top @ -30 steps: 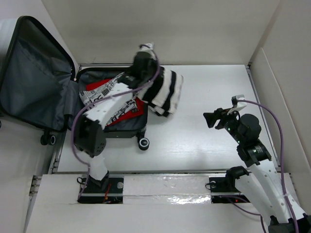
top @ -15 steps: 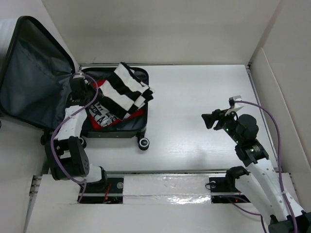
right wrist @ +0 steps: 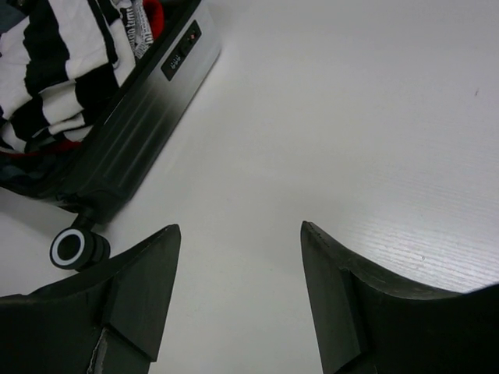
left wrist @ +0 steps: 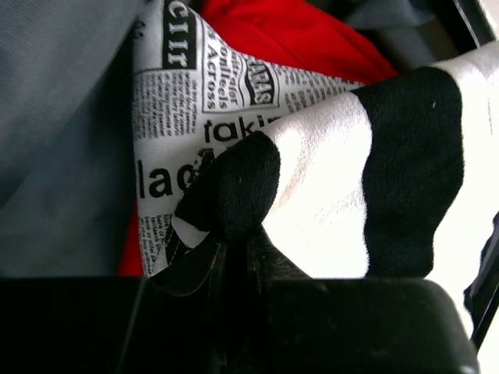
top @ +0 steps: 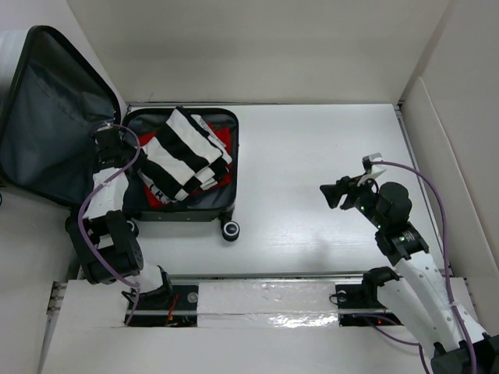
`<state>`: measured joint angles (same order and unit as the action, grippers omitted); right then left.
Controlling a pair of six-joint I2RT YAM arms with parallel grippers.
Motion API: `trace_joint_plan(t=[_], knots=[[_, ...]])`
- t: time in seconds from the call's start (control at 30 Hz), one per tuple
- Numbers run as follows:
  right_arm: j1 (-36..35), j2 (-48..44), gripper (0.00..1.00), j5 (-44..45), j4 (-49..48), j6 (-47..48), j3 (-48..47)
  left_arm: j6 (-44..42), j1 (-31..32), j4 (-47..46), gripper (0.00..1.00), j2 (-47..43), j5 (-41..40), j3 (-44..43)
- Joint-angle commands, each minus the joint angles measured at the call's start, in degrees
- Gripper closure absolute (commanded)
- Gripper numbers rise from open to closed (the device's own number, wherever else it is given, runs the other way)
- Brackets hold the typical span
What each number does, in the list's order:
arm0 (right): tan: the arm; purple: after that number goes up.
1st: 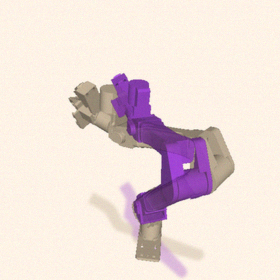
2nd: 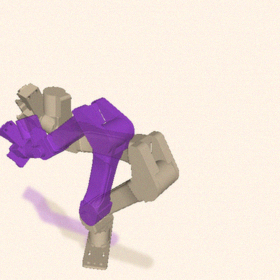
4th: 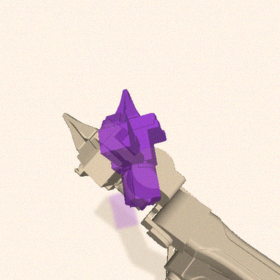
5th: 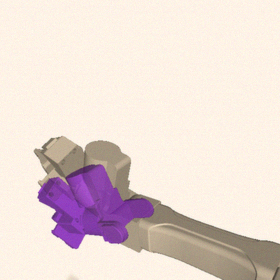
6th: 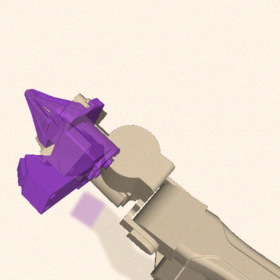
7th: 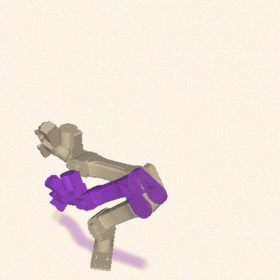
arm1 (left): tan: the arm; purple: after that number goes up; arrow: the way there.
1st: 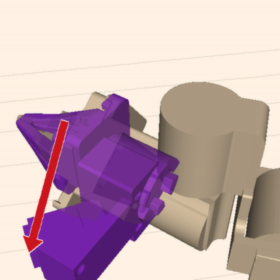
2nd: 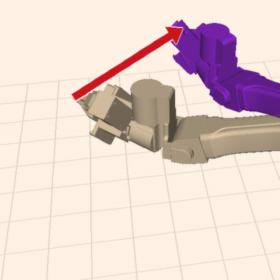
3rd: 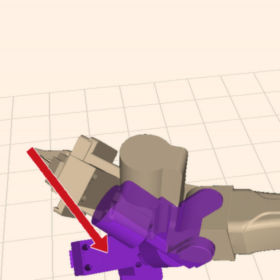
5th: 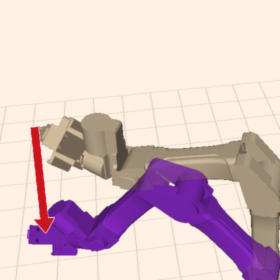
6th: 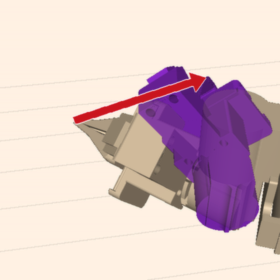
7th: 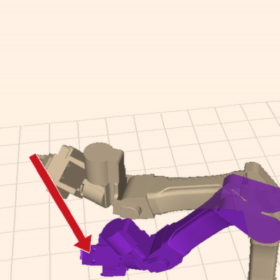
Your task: Pack the luggage
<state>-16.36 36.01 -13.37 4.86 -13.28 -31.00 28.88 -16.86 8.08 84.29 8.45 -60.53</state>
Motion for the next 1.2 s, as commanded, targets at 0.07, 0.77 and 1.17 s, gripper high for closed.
trace_joint_plan(t=[0.07, 0.77, 1.17], knots=[[-2.4, 2.4, 0.48, -2.3, -6.6, -0.5, -0.7, 1.4, -1.3, 0.2, 1.0, -3.5, -8.9, -2.9], [-21.1, 18.2, 0.83, 9.7, -17.3, 1.4, -3.8, 1.8, -0.9, 4.3, 0.52, -22.3, -15.0, 3.1], [-20.0, 14.4, 0.91, 5.6, -14.5, 2.3, -3.8, 9.5, -1.9, 22.9, 1.0, -40.0, -48.4, 4.5]])
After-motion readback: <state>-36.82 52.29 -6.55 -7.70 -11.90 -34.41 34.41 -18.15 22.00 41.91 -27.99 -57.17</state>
